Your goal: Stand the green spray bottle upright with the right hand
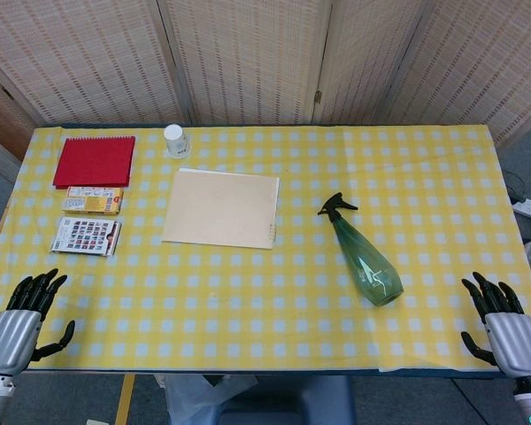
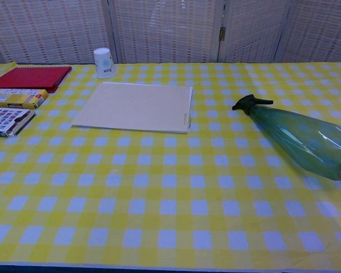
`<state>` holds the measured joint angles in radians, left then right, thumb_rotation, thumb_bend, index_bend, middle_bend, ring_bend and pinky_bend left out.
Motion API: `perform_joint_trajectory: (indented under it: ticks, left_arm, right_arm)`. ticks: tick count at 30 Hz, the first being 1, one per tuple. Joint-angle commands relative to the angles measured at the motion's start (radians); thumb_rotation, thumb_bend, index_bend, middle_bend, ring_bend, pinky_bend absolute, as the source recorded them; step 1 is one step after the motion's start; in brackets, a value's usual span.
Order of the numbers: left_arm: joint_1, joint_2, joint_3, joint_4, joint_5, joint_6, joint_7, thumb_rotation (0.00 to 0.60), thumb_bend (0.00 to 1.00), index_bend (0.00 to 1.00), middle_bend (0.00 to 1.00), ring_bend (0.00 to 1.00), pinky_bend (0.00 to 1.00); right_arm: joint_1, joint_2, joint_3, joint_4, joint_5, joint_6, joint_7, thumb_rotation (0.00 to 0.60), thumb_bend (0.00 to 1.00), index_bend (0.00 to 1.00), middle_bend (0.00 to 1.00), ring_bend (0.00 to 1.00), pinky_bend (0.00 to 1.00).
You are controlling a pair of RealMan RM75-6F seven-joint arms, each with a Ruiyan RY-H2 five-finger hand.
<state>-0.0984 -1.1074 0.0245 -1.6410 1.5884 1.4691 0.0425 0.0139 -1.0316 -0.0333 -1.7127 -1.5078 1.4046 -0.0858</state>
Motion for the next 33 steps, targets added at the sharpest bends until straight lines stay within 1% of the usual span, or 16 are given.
perform_joint_trajectory:
  ticks: [1,8,12,15,18,20,23,27,30,33]
  left_arm:
    - [0.0,-0.001,0.0,0.001,-0.002,-0.001,0.001,0.331,0.5,0.0,0.06,0.05,0.0]
    - [-0.002,-0.002,-0.002,0.001,-0.005,-0.006,0.003,0.331,0.5,0.0,0.06,0.05,0.0]
    - [-0.001,0.001,-0.002,0.0,-0.005,-0.004,-0.006,0.33,0.5,0.0,0.06,0.05,0.0]
    - [0.001,0.004,-0.001,-0.001,0.0,0.002,-0.012,0.333,0.5,0.0,0.06,0.05,0.0]
    - [0.001,0.004,-0.001,0.001,-0.002,0.0,-0.016,0.329,0.5,0.0,0.06,0.05,0.0]
    - [0.0,0.004,-0.002,0.001,-0.003,-0.002,-0.016,0.331,0.5,0.0,0.06,0.05,0.0]
    - [-0.001,0.001,-0.001,0.001,-0.004,-0.005,-0.009,0.331,0.5,0.0,0.06,0.05,0.0]
    - [-0.002,0.001,-0.002,0.0,-0.007,-0.008,-0.006,0.328,0.5,0.0,0.06,0.05,0.0]
    - [-0.002,0.001,-0.002,-0.001,-0.005,-0.007,-0.007,0.331,0.5,0.0,0.06,0.05,0.0]
    - [-0.001,0.002,-0.001,-0.001,-0.003,-0.005,-0.011,0.331,0.5,0.0,0.06,0.05,0.0]
  right_arm:
    - [0.001,0.0,0.001,0.0,0.002,-0.002,0.0,0.6,0.38,0.0,0.0,0.08,0.0]
    - [0.01,-0.01,0.001,0.011,-0.008,-0.009,0.001,0.6,0.38,0.0,0.0,0.08,0.0]
    - [0.028,-0.033,0.0,0.035,-0.045,-0.018,0.007,0.6,0.38,0.0,0.0,0.08,0.0]
    - [0.06,-0.04,-0.003,0.049,-0.089,-0.043,0.041,0.6,0.38,0.0,0.0,0.08,0.0]
    - [0.105,-0.028,-0.003,0.034,-0.132,-0.082,0.09,0.6,0.38,0.0,0.0,0.08,0.0]
    - [0.13,-0.026,0.0,0.019,-0.157,-0.098,0.098,0.6,0.38,0.0,0.0,0.08,0.0]
    - [0.164,-0.045,0.02,0.001,-0.179,-0.109,0.056,0.6,0.38,0.0,0.0,0.08,0.0]
    - [0.206,-0.091,0.056,-0.022,-0.145,-0.155,-0.037,0.6,0.38,0.0,0.0,0.06,0.0]
    - [0.245,-0.158,0.087,-0.009,-0.112,-0.189,-0.087,0.6,0.38,0.0,0.0,0.05,0.0]
    - [0.269,-0.224,0.105,0.024,-0.087,-0.208,-0.134,0.6,0.38,0.0,0.0,0.02,0.0]
